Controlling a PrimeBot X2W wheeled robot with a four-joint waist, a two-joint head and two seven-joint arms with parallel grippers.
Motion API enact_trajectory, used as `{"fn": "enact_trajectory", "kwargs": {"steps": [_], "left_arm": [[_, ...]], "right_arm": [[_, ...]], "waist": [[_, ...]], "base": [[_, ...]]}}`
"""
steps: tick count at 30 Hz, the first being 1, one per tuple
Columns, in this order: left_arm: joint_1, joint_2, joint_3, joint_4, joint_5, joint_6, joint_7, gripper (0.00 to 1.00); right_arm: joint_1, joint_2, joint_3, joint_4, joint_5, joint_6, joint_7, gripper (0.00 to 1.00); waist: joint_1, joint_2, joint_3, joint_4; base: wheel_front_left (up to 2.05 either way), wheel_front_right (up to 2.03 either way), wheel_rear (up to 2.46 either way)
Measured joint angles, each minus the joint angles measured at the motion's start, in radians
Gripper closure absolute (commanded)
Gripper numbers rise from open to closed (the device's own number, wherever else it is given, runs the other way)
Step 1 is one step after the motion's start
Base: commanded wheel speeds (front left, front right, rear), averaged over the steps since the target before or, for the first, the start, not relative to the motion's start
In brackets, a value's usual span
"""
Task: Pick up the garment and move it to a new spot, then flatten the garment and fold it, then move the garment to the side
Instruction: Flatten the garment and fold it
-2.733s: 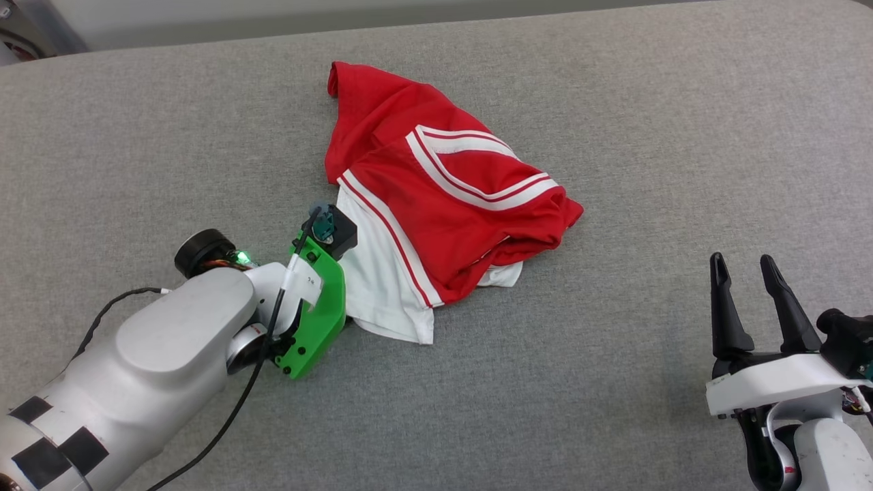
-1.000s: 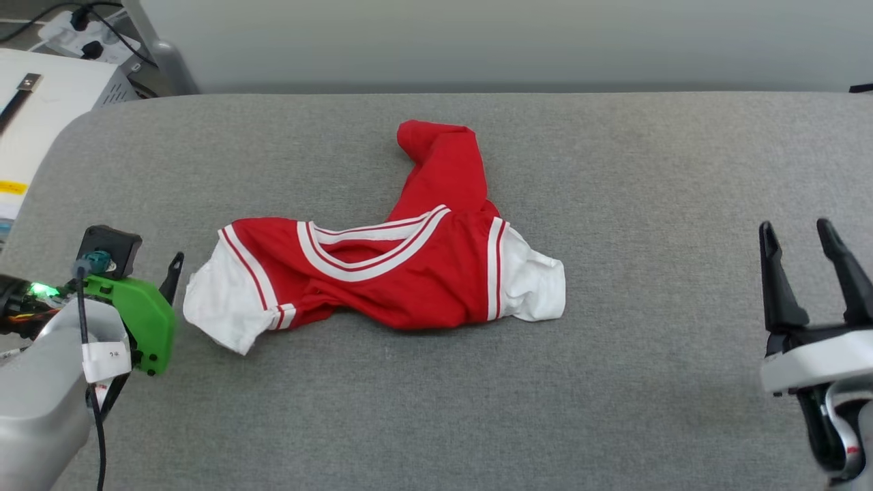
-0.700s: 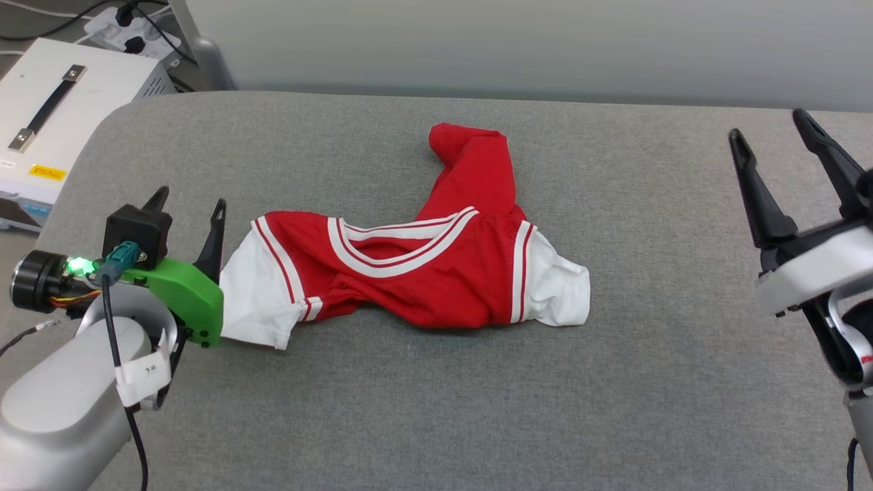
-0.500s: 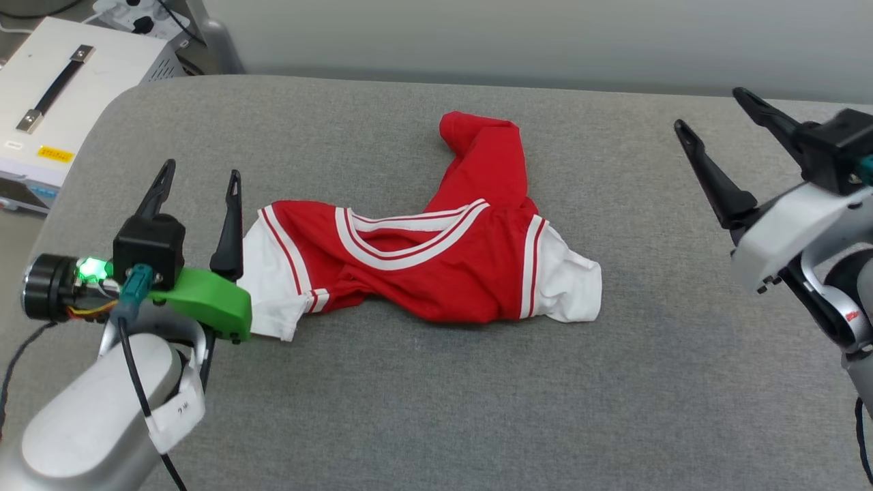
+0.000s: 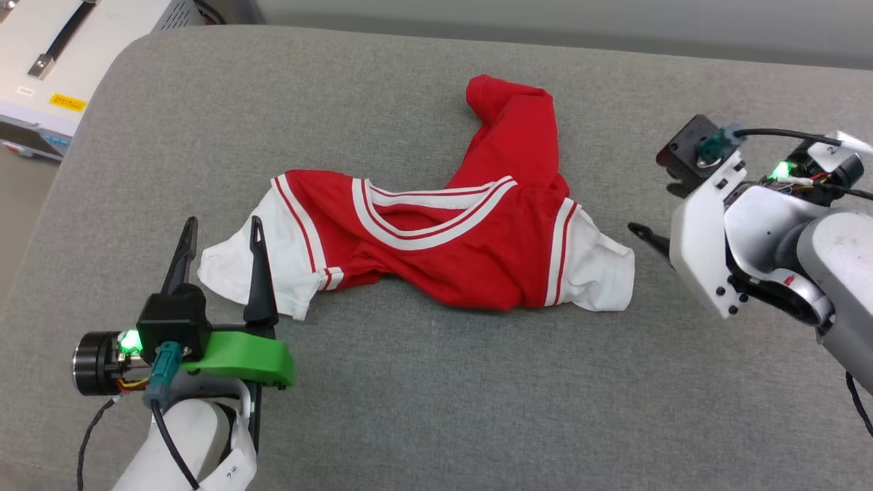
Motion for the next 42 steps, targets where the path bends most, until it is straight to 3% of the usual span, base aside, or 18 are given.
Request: {"fn": "enact_trajectory", "kwargs": {"steps": [6,12,17,18,19,24,29,42], "left_arm": [[0.006,-0.094,0.088,0.016,0.087,-0.083,0.0,0.0],[0.006,-0.169,0.156,0.028,0.16,-0.15,0.0,0.0],[0.005,-0.214,0.198,0.044,0.201,-0.192,0.0,0.0],[0.005,-0.22,0.207,0.046,0.21,-0.198,0.0,0.0],[0.006,-0.225,0.218,0.048,0.219,-0.206,0.0,0.0],[0.017,-0.244,0.259,0.054,0.249,-0.234,0.0,0.0],[0.057,-0.252,0.298,0.058,0.276,-0.254,0.0,0.0],[0.092,-0.277,0.334,0.061,0.314,-0.297,0.0,0.0]], "right_arm": [[-0.058,-0.007,0.125,0.074,0.067,0.0,0.084,0.0],[-0.083,0.028,0.258,0.177,0.074,0.0,0.074,0.0],[-0.126,0.02,0.346,0.217,0.099,0.0,0.042,0.0],[-0.135,0.018,0.356,0.221,0.107,0.0,0.026,0.74],[-0.14,0.018,0.366,0.225,0.11,0.0,0.001,1.0],[-0.148,0.03,0.388,0.25,0.098,0.001,-0.174,1.0],[-0.164,0.007,0.334,0.268,0.1,0.001,-0.326,1.0],[-0.217,-0.147,0.138,0.372,0.06,0.001,-0.469,1.0]], "waist": [[0.0,0.0,0.043,0.023],[0.0,0.0,0.088,0.05],[0.0,0.0,0.107,0.075],[0.0,0.0,0.11,0.079],[0.0,0.0,0.109,0.08],[0.0001,0.0,0.09,0.073],[0.0002,0.0,0.049,0.05],[0.0001,0.0,-0.036,-0.019]], "base": [[0.0,0.0,0.0],[0.0,0.0,0.0],[0.0,0.0,0.0],[0.0,0.0,0.0],[0.0,0.0,0.0],[0.0,0.0,0.0],[0.0,0.0,0.0],[0.0,0.0,0.0]]}}
